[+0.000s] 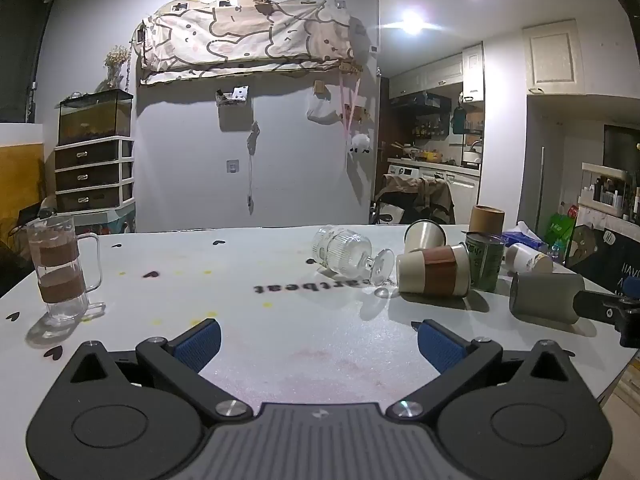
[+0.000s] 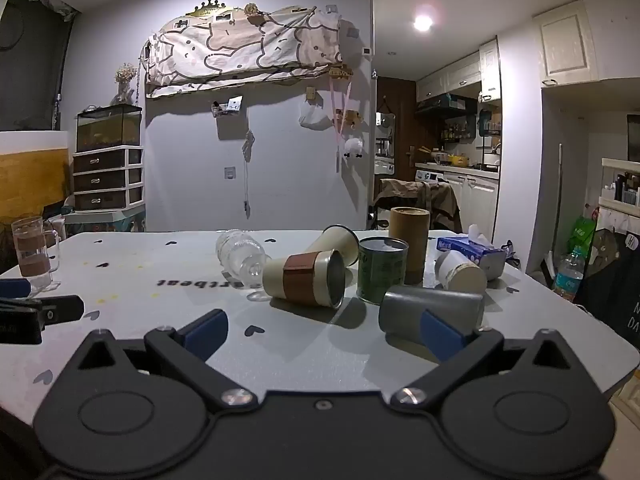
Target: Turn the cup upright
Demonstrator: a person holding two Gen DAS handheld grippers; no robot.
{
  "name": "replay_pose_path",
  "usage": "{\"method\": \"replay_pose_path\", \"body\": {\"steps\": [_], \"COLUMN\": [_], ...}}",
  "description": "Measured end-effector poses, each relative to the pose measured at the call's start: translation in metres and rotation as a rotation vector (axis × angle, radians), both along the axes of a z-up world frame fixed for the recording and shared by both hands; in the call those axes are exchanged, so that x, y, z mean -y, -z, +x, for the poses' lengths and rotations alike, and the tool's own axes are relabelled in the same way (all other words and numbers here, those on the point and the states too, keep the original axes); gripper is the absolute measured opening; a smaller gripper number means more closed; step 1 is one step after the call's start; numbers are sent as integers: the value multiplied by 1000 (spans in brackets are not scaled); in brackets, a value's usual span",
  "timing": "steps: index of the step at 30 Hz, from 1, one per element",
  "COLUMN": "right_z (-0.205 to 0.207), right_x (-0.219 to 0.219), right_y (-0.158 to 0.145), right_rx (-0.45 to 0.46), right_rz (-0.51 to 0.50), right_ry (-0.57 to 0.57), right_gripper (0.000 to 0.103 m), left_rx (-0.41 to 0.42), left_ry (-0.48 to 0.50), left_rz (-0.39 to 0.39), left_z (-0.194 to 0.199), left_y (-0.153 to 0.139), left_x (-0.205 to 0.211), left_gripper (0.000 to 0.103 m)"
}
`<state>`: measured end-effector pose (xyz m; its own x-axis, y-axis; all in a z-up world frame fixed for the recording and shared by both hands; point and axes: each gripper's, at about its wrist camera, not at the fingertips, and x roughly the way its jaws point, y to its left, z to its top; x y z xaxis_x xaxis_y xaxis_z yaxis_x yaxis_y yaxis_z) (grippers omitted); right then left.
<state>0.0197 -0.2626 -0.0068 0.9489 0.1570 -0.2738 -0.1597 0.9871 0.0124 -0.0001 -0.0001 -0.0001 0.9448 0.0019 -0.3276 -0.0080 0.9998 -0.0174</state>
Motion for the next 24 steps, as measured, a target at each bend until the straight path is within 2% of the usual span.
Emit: {"method": "replay_pose_path", "body": {"steps": [24], "right_z": [-2], "right_x": [-2], "right_y": [-1], "right_rx": [3], "right_rz": [-1], "right_ry": [0], "right_gripper": [103], "left_rx": [0], "left_ry": [0], "left_rz": [1], "left_z": [0], "left_y": [0], "left_x": [0], "left_gripper": [103]}}
